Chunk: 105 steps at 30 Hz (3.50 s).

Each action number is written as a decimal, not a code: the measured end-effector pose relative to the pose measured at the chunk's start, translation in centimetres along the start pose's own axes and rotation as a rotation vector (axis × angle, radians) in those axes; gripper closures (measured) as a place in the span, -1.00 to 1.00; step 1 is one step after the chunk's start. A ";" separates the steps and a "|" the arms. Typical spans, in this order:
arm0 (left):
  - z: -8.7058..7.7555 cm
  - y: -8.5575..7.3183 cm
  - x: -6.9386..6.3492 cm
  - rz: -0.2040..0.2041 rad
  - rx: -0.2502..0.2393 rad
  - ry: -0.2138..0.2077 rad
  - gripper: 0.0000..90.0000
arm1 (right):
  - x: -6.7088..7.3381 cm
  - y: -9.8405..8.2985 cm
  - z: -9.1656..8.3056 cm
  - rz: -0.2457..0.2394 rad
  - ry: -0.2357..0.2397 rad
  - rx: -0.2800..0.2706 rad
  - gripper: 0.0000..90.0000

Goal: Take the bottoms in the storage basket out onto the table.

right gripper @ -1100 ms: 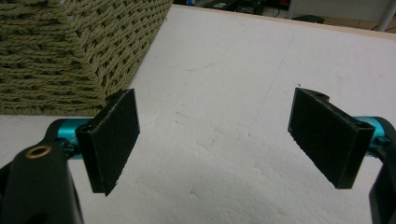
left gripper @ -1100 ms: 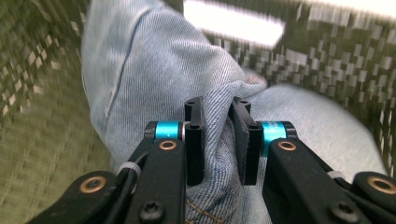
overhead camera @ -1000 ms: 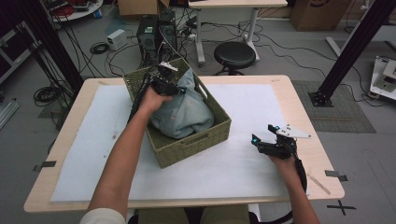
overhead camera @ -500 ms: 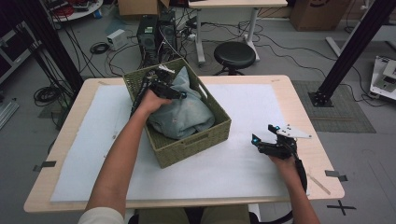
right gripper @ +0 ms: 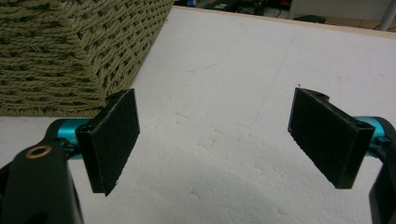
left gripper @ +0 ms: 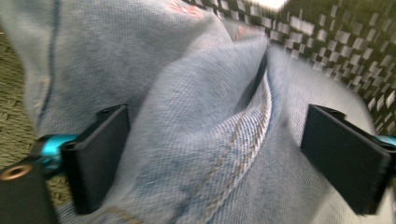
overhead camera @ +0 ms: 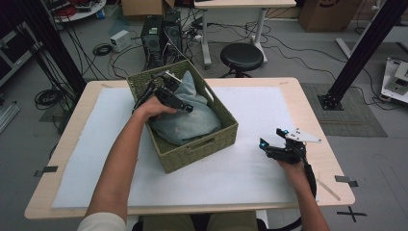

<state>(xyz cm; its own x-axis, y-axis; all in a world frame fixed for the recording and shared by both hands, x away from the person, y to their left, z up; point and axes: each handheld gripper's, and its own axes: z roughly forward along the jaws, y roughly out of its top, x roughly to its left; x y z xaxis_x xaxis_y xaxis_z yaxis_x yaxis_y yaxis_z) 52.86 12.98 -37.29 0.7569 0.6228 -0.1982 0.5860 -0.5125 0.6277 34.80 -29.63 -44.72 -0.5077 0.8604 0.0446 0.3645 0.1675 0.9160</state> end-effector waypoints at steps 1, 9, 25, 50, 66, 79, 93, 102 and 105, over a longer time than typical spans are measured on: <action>0.3 0.0 -0.3 0.035 0.025 0.007 -0.86 | 0.0 0.0 0.0 0.000 0.000 0.000 -0.62; 1.5 0.1 -1.3 0.149 0.087 0.109 -0.93 | 0.0 0.0 0.0 0.001 -0.004 0.001 -0.62; 0.3 0.5 -1.7 0.159 -0.045 0.206 0.71 | -0.2 0.0 0.0 0.021 -0.006 -0.001 -0.62; 0.9 -0.7 -0.4 -0.014 0.005 0.147 -0.84 | -0.2 0.0 0.0 0.019 -0.006 -0.001 -0.62; 2.6 -0.9 -1.2 0.165 0.096 0.321 -0.58 | -0.1 0.0 -0.1 0.016 -0.012 0.001 -0.62; 1.3 -0.7 -1.1 0.088 0.000 0.359 0.52 | -0.2 0.0 -0.1 0.031 -0.020 -0.003 -0.62; -1.6 -0.7 -1.0 -0.038 -0.231 0.259 0.59 | -0.3 -0.1 -0.2 0.035 -0.020 -0.005 -0.62; -3.9 -1.0 -1.3 -0.046 -0.380 0.227 0.59 | -0.3 -0.1 -0.2 0.037 -0.022 -0.005 -0.62; -4.5 -1.2 -1.3 -0.042 -0.415 0.222 0.59 | -0.3 -0.1 -0.2 0.037 -0.022 -0.005 -0.62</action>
<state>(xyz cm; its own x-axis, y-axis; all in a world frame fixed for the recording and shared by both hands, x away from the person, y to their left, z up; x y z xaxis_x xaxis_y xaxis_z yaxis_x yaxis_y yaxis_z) 49.84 15.41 -34.41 0.6283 0.7726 -0.0919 0.4151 -0.2330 0.8794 34.74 -29.99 -44.70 -0.4764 0.8765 0.0693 0.3789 0.1335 0.9157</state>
